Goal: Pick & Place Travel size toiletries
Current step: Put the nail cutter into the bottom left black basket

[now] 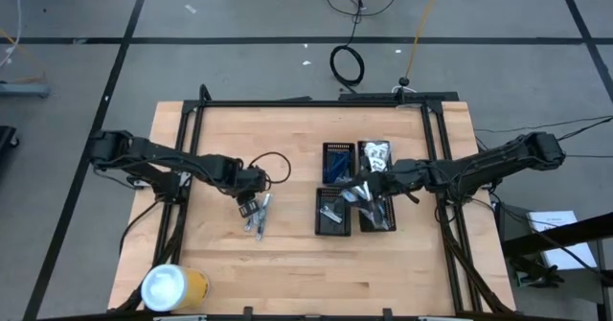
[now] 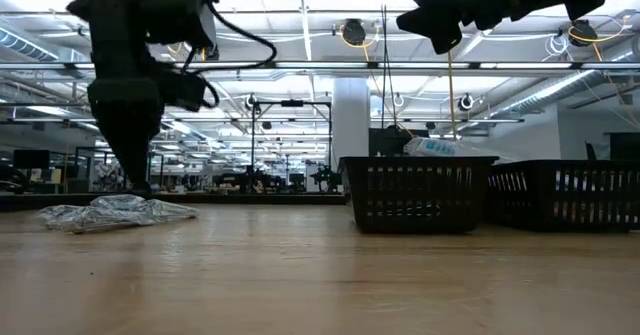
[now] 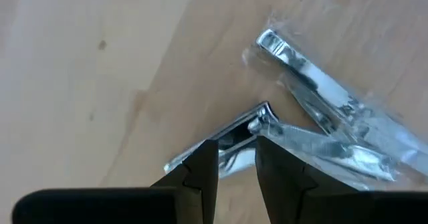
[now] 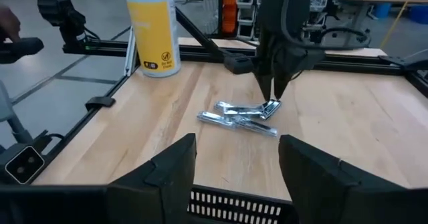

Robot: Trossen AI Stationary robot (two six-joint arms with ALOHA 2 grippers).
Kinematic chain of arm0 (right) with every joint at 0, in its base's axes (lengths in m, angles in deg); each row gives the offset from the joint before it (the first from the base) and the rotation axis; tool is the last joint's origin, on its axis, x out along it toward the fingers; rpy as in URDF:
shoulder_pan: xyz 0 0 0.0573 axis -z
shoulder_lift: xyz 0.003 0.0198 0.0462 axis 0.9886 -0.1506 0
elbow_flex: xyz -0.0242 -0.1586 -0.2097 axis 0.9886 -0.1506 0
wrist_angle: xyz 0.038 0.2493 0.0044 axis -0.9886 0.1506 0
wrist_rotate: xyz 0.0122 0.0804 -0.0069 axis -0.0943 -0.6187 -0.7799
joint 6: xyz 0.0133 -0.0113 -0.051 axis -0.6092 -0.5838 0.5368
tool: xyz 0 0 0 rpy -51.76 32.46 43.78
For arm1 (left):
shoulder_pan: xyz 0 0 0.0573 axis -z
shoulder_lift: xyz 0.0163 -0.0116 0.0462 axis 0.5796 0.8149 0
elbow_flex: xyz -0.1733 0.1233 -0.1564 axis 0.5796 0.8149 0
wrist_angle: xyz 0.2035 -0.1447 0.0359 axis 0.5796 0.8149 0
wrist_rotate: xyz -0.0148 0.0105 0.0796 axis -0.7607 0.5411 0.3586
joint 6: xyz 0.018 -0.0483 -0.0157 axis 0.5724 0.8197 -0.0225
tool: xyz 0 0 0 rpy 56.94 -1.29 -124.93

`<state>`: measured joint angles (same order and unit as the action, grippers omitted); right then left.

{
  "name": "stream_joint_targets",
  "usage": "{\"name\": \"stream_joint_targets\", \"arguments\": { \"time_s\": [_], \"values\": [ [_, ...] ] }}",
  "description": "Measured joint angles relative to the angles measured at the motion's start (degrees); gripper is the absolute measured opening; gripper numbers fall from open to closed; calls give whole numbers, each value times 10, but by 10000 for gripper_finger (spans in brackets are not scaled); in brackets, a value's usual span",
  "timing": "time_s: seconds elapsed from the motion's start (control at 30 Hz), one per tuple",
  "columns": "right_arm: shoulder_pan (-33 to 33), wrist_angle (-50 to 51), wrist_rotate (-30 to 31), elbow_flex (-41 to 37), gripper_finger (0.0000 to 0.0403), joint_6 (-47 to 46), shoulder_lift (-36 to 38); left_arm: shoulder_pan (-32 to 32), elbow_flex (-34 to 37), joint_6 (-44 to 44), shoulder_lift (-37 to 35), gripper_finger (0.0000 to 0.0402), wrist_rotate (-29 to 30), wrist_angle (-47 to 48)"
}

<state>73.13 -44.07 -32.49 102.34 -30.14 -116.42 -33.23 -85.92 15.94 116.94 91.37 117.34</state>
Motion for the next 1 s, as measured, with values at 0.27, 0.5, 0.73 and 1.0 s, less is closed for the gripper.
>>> {"name": "stream_joint_targets", "arguments": {
  "time_s": [0.27,0.5,0.73,1.0],
  "values": [
    [-1,12,0,0,201,-4,0,-21,21,-23,38,99,-4,-11],
    [-1,16,0,0,201,-4,0,-40,25,-6,50,99,11,-57],
    [-1,19,0,0,201,-4,0,-77,27,42,54,99,33,-103],
    [-1,21,0,0,201,-3,0,-100,27,6,54,103,17,-101]
  ]
}}
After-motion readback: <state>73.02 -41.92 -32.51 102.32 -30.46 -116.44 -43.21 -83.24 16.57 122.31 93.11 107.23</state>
